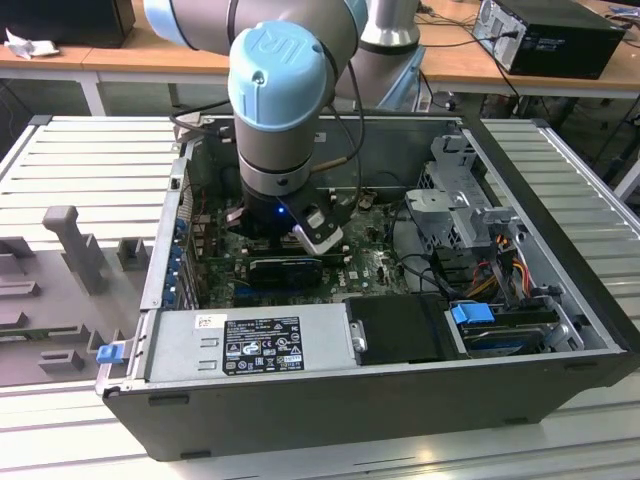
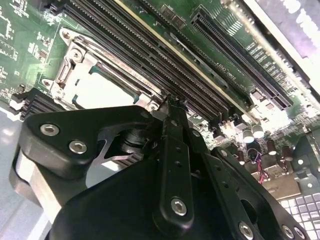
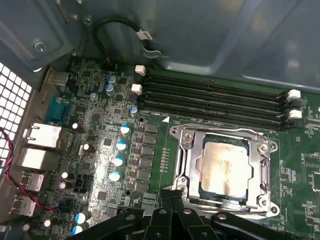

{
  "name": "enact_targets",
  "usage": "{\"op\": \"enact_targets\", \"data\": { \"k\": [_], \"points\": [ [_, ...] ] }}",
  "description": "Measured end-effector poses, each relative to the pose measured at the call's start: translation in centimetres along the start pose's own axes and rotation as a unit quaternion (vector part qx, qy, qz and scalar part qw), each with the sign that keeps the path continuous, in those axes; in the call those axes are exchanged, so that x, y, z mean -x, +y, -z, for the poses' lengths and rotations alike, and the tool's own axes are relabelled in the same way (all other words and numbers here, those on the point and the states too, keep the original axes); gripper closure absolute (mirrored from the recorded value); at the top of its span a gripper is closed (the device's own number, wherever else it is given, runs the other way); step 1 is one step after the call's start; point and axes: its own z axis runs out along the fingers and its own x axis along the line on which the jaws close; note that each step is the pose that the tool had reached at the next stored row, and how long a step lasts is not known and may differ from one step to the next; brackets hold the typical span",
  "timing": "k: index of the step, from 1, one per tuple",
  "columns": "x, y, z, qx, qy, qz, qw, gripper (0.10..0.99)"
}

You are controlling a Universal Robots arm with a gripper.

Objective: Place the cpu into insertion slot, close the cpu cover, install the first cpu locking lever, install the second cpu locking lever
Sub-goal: 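Install the second cpu locking lever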

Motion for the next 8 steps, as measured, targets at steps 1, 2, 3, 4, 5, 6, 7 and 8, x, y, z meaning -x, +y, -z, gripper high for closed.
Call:
{"op": "enact_targets", "data": {
  "k": [1, 2, 3, 4, 5, 6, 7, 8],
  "points": [
    [-0.01, -0.02, -0.07, 0.0016, -0.0002, 0.000, 1.0000, 0.980],
    [-0.02, -0.06, -0.20, 0.0033, -0.0005, 0.000, 1.0000, 0.980],
    [-0.02, -0.08, -0.28, 0.0041, -0.0008, 0.000, 1.0000, 0.980],
    [-0.02, -0.10, -0.33, 0.0048, -0.0008, 0.000, 1.0000, 0.980],
    [-0.03, -0.11, -0.38, 0.0056, -0.0009, 0.000, 1.0000, 0.980],
    [-0.03, -0.12, -0.41, 0.0064, -0.0009, 0.000, 1.0000, 0.980],
    [-0.05, -0.13, -0.44, 0.0073, -0.0010, 0.000, 1.0000, 0.980],
    [-0.08, -0.13, -0.46, 0.0078, -0.0012, 0.000, 1.0000, 0.980]
  ]
}}
